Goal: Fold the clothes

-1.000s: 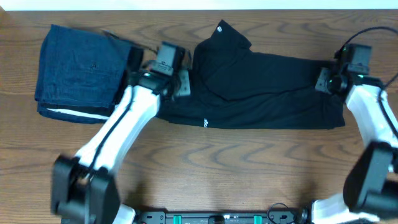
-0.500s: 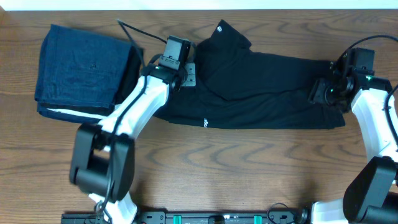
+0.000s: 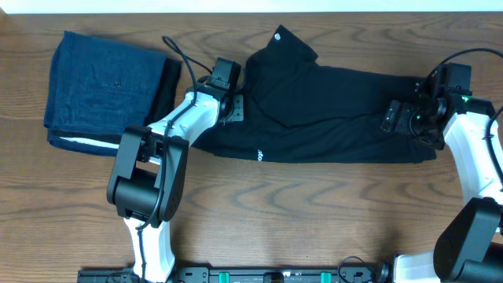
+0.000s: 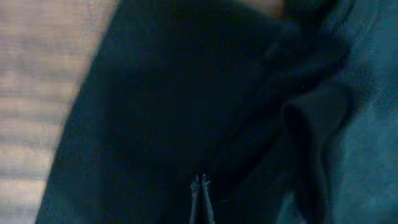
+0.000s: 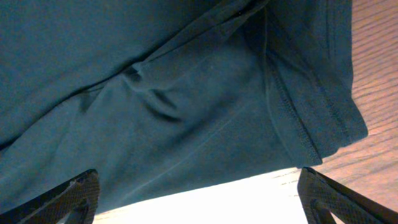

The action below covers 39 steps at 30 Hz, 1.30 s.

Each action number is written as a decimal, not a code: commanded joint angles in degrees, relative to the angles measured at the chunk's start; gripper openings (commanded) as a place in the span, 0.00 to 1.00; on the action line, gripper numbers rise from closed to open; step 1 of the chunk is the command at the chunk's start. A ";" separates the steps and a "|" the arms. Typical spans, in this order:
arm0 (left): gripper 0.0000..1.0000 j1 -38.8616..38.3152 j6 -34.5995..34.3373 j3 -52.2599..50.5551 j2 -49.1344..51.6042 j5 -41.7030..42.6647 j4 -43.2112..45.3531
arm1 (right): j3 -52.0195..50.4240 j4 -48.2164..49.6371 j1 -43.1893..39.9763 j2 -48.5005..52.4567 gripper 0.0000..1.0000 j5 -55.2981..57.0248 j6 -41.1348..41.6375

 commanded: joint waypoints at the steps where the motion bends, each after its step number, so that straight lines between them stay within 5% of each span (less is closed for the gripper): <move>1: 0.06 0.28 0.70 -0.85 2.01 -0.52 -3.78 | -0.39 -0.07 -0.46 0.37 0.99 -0.22 0.02; 11: 0.06 0.24 -11.10 -0.85 1.99 -0.46 -22.29 | -0.39 -0.48 -0.46 0.37 0.99 -0.20 -0.02; 16: 0.06 0.17 -11.32 -0.85 2.01 -0.46 -31.65 | -0.39 -1.11 -0.46 0.37 0.99 -0.15 -0.31; 26: 0.07 0.11 -9.40 3.04 -6.86 0.02 -33.22 | -0.28 1.01 -0.48 0.35 0.99 -1.81 -1.11; 31: 0.40 0.11 -3.48 13.51 -14.14 3.65 -37.03 | 0.04 0.98 -0.46 0.35 0.98 -5.62 -3.26; 39: 0.56 0.13 6.80 30.01 -13.92 5.77 -33.03 | 3.15 1.03 -0.46 0.37 0.89 -5.57 -3.76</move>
